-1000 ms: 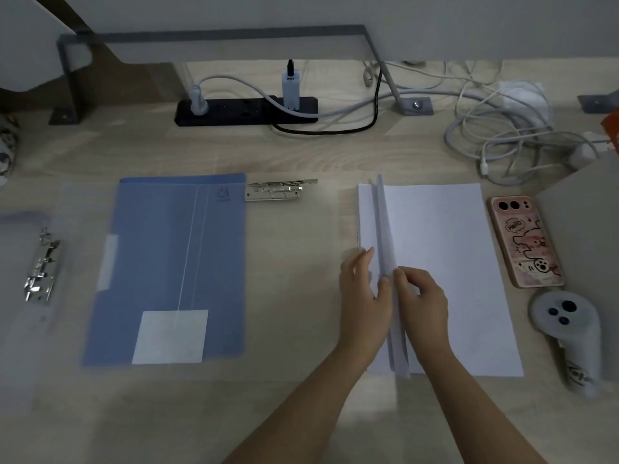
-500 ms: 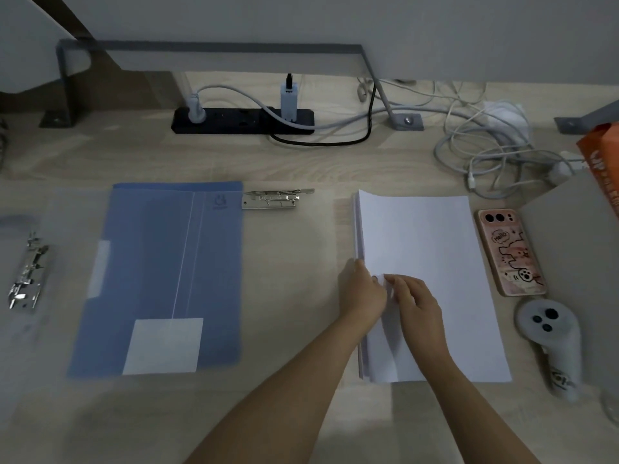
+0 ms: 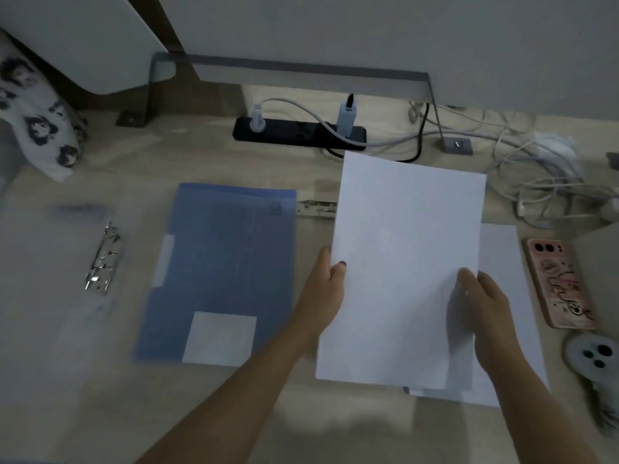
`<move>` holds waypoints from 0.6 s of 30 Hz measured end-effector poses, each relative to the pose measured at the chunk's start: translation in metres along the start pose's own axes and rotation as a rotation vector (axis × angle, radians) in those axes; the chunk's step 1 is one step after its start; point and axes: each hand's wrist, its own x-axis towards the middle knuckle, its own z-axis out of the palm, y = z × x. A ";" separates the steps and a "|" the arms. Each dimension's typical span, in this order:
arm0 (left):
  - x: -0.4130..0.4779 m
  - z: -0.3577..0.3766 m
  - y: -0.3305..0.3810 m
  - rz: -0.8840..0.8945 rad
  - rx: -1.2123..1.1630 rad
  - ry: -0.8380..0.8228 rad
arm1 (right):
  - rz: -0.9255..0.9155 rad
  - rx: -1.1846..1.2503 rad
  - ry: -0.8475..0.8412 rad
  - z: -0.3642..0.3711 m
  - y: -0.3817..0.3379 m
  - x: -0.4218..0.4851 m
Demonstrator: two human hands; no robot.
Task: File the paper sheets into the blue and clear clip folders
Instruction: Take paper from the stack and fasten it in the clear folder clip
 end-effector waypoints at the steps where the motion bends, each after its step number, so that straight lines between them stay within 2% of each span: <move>1: -0.004 -0.013 -0.003 -0.029 -0.006 0.027 | -0.019 0.001 -0.026 0.011 -0.003 -0.005; 7: -0.031 -0.069 -0.054 -0.165 -0.025 0.169 | 0.021 0.009 -0.168 0.075 0.012 -0.041; 12: -0.023 -0.080 -0.081 -0.334 0.183 0.206 | 0.169 -0.018 -0.171 0.101 0.029 -0.046; 15: -0.012 -0.089 -0.085 -0.303 0.394 0.160 | 0.185 -0.041 -0.137 0.104 0.027 -0.043; 18: -0.005 -0.099 -0.089 -0.247 0.462 0.154 | 0.178 -0.066 -0.113 0.104 0.026 -0.041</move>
